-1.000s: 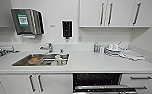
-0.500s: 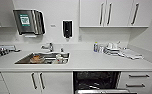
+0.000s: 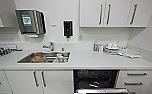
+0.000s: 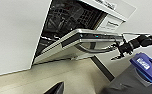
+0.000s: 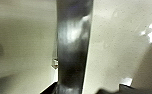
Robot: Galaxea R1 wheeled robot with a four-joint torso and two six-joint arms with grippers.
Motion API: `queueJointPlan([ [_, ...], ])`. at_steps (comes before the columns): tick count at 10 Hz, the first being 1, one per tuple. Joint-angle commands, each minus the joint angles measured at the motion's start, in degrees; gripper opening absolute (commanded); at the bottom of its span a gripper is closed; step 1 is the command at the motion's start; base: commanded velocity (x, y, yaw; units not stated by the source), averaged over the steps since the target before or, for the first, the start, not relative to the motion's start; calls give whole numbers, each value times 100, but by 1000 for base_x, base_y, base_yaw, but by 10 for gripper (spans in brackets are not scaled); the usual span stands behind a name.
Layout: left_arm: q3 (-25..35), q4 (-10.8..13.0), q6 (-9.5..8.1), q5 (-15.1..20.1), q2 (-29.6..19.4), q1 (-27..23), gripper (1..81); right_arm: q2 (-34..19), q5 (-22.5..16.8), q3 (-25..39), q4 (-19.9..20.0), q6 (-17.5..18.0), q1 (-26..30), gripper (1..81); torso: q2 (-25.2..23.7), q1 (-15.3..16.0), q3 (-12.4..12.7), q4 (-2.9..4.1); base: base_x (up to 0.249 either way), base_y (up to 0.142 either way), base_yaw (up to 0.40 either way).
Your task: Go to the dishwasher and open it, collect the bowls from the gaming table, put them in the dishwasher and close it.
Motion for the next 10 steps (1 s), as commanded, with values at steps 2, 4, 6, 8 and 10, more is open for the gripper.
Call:
queueJointPlan([
  [2, 121, 89, 36, 44, -255, -443, 811, -50, -456, 23, -47, -45, 413, 811, 0, 2, -2, 0, -64, 0, 0],
  [4, 121, 89, 36, 52, -238, -408, 811, 134, -456, -108, -284, -36, 221, 811, 0, 2, -2, 0, -64, 0, 0],
  [6, 112, 89, 36, 140, -141, -399, 811, 205, -96, -355, -346, -63, -44, 811, 0, 5, -2, 0, -66, 0, 0],
  [8, 59, 81, 36, 211, -45, -399, 811, 92, 53, -295, -451, -89, -150, 811, 0, 5, -2, 0, -65, 0, 0],
  [10, 51, 72, 36, 211, -36, -399, 811, -250, 141, 204, -748, -89, -132, 811, -2, 2, -2, 0, 0, 0, 0],
])
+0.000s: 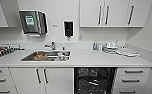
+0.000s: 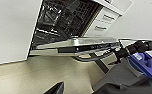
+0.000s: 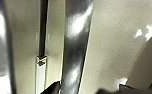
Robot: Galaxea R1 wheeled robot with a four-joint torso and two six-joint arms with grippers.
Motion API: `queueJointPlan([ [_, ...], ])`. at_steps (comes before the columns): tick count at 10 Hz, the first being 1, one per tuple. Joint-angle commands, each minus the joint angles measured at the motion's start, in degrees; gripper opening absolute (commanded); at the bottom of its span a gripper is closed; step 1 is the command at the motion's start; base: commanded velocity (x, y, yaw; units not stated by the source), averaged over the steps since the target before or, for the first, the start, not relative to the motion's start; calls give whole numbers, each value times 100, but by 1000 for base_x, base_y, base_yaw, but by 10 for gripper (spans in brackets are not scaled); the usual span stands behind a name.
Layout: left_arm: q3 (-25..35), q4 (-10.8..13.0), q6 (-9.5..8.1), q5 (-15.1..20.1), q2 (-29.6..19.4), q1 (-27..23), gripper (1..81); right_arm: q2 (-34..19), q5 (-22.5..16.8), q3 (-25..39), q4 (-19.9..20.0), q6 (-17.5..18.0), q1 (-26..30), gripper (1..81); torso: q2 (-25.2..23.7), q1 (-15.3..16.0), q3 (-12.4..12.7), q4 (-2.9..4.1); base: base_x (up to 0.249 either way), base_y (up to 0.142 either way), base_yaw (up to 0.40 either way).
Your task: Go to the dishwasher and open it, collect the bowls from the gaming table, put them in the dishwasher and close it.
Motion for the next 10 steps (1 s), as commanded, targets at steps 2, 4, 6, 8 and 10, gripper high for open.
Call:
queueJointPlan([
  [2, 38, 54, 36, 35, -164, -416, 811, -903, -198, 1208, -895, -245, 581, 811, 2, 0, 0, 0, 0, 0, 0],
  [4, -173, 63, 36, 114, -58, -267, 811, -1308, 14, 1658, -1372, -746, 476, 811, 2, 0, 0, 0, 0, 0, 0],
  [6, -384, 63, 36, 106, -24, -82, 811, -1580, 145, 1957, -1452, -1429, 387, 811, 2, 0, 0, 0, 0, 0, 0],
  [8, -692, 28, 27, 88, 161, 164, 811, -1643, 173, 2257, -1478, -2435, 273, 811, 2, 0, 0, 0, 0, 0, 0],
  [10, -1365, -69, -192, 53, 633, 593, 811, -1513, 156, 2275, -1470, -3912, -138, 811, 2, 0, 0, 0, 0, 0, 0],
])
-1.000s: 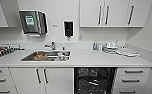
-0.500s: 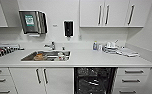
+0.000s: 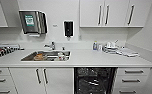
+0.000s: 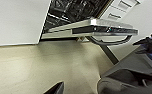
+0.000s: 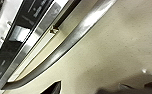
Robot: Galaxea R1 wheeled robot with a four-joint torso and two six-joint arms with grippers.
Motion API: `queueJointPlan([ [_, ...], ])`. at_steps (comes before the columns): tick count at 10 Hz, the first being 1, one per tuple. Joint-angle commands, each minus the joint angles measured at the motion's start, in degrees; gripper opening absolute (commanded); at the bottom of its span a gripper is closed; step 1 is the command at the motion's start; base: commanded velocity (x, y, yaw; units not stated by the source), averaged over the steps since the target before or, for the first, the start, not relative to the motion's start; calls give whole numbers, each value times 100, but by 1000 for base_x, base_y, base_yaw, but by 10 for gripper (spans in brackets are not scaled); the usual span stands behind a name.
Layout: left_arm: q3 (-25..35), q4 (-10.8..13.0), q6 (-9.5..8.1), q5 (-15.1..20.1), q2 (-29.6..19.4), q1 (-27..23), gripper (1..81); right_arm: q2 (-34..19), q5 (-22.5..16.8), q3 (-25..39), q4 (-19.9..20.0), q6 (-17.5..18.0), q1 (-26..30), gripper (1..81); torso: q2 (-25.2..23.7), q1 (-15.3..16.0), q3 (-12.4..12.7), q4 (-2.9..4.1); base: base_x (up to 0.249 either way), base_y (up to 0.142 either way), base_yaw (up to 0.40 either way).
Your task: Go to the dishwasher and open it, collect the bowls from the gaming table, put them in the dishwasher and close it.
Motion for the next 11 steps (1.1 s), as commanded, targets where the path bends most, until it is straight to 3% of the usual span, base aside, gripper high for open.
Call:
queueJointPlan([
  [1, -770, -60, -198, 21, 478, 273, 811, -85, -129, 177, -144, -1599, -91, 811, 0, 0, 0, 0, 0, 0, 0],
  [4, -1614, -183, -321, 21, 1103, 925, 811, 55, -104, -166, -153, -2339, -593, 811, 0, 0, 0, 0, 0, 0, 0],
  [6, -1924, -183, -338, 21, 1219, 1109, 811, 91, -103, -228, -153, -2640, -778, 811, 0, 0, 0, 0, 0, 0, 0],
  [7, -1933, -183, -338, 55, 1245, 1154, 811, 160, -103, -306, -162, -2788, -875, 811, 573, -369, 0, 0, 0, 0, 0],
  [9, -1994, -175, -338, 231, 1412, 1224, 811, 276, -95, -430, -162, -3131, -1138, 811, 645, -420, 0, 0, 0, 0, 0],
  [11, -2091, -148, -329, 232, 1587, 1434, 811, 222, -77, -315, -178, -3220, -1367, 811, 977, -634, 0, 0, 0, 0, 0],
])
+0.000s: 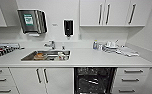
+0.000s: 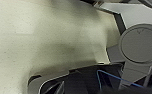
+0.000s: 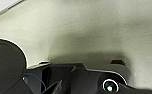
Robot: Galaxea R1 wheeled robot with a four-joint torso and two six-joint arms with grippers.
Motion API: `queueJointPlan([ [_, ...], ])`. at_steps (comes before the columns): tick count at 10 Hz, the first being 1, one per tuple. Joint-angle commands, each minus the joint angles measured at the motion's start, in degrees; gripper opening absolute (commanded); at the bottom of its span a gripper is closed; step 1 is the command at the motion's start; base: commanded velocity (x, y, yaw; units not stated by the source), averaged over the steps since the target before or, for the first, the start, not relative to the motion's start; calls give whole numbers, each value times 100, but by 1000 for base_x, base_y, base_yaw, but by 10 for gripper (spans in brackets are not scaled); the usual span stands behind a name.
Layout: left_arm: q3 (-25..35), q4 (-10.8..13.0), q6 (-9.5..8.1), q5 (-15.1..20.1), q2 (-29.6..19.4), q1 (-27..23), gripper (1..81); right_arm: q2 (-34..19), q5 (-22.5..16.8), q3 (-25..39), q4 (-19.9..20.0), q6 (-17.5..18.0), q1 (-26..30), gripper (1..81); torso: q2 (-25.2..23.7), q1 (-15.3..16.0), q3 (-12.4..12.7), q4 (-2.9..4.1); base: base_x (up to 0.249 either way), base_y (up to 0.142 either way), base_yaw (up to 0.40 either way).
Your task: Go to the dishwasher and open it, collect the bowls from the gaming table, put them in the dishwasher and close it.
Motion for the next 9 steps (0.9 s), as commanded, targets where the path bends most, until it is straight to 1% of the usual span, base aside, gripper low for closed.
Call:
queueJointPlan([
  [1, -81, 14, -4, 222, 0, -70, 811, -151, -127, 148, -92, -85, 149, 811, 544, -351, 0, 0, 0, 0, 0],
  [3, -658, -39, -13, 222, 412, 96, 811, 24, 40, -28, -100, -120, -88, 811, 960, -621, 0, 0, 0, 0, 0],
  [4, -906, -56, -21, 213, 589, 185, 811, 174, 40, -133, -101, -138, -177, 811, 1154, -743, 0, 0, 0, 0, 0],
  [5, -1187, -91, -21, 213, 861, 255, 811, 393, 31, -317, -240, -146, -282, 811, 1351, -870, 0, 0, 0, 0, 0],
  [6, -1502, -109, -21, 213, 1063, 334, 811, 568, 31, -535, -337, -146, -370, 811, 1572, -1012, 0, 0, 0, 0, 0],
  [8, -2209, -135, -30, 213, 1496, 440, 811, 887, 40, -1101, -347, -138, -554, 811, 1974, -1272, 0, 0, 0, 0, 0],
  [9, -2621, -196, -30, 222, 1724, 449, 811, 1079, 49, -1372, -338, -138, -617, 811, 2186, -1407, 0, 0, 0, 0, 0],
])
